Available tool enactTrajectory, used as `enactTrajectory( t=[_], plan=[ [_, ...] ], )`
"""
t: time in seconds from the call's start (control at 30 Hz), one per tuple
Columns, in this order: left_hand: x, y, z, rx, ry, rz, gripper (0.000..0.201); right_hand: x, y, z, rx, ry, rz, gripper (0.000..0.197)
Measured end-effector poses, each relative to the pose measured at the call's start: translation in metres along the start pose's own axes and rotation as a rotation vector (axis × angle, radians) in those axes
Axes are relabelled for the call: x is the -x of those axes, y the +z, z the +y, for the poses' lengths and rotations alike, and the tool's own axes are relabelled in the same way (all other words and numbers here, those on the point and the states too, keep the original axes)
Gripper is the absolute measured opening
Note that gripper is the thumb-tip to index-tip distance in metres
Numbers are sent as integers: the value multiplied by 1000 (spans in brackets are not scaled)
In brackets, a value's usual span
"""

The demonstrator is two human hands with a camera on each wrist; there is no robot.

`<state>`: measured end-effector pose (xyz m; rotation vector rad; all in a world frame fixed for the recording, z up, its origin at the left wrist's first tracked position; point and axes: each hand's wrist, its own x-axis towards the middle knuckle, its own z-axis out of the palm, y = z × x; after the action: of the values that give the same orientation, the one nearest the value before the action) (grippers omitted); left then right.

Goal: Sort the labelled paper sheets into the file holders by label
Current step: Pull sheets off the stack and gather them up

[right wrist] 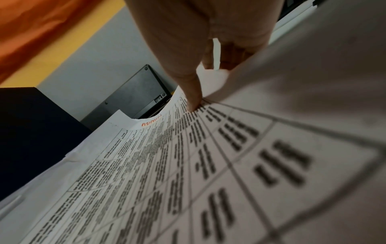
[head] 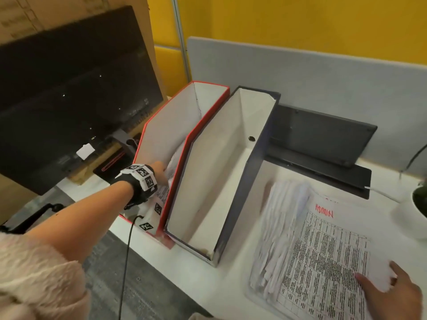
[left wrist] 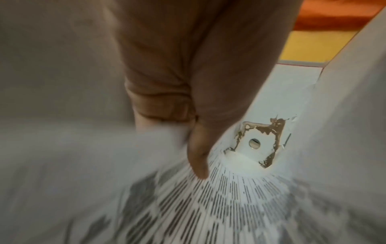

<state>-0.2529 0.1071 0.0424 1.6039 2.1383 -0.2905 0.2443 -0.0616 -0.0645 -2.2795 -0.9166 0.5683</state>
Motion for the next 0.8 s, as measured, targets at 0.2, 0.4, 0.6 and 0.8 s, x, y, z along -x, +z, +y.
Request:
enactTrajectory(
  t=[0.2,0.4,0.6,0.8],
  plan=[
    [6,-12,4,87,-28,22,42,10,0,-1,-20,-29,49,80],
    [55,-74,39,498,207,279,25,2,-1,4,18,-25,-18,85],
    [136,-74,140,674,705,578,10,3,0,7,-9,-53,-29,80],
    [162,22,235,702,862,349,11,2,1,13,-47,-50,-39,80]
  ],
)
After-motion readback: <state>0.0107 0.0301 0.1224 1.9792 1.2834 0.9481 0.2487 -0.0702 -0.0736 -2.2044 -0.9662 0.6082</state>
